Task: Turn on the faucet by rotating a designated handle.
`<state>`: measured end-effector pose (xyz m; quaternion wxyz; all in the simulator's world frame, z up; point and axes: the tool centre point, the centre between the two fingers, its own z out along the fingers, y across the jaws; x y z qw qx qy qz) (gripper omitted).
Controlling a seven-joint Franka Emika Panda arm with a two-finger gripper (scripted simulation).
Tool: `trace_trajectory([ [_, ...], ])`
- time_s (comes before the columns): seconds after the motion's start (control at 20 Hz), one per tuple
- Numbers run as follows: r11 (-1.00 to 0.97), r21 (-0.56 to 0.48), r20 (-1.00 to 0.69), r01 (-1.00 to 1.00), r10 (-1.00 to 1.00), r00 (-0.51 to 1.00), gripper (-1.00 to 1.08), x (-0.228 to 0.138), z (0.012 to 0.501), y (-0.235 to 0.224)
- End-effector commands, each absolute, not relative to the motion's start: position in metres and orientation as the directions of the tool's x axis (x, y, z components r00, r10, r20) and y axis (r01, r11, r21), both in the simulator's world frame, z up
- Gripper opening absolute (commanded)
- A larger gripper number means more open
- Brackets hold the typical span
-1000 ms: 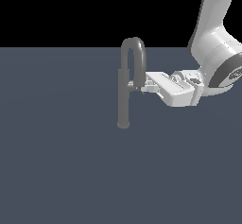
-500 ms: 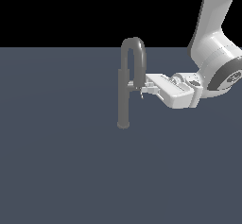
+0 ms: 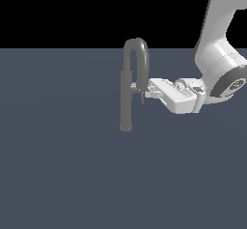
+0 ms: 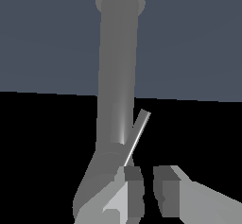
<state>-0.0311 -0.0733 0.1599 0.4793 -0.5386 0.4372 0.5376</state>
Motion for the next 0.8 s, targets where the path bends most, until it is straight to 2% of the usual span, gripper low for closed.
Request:
trace_trajectory([
  [0.0,-0.165,-0.040,-0.999,-0.986,0.023,0.036,-1.00,-0.025,0.152,-0.070],
  [0.6,-0.145,-0.005,-1.000,-0.989,0.001,0.005,-1.00,-0.001,0.115,-0.061],
  [0.65,-0.213,-0.017,-0.997,-0.977,0.074,0.001,-1.00,-0.033,0.162,-0.075],
  [0.75,-0.211,-0.016,-0.997,-0.977,0.072,0.001,-1.00,-0.029,0.160,-0.072],
])
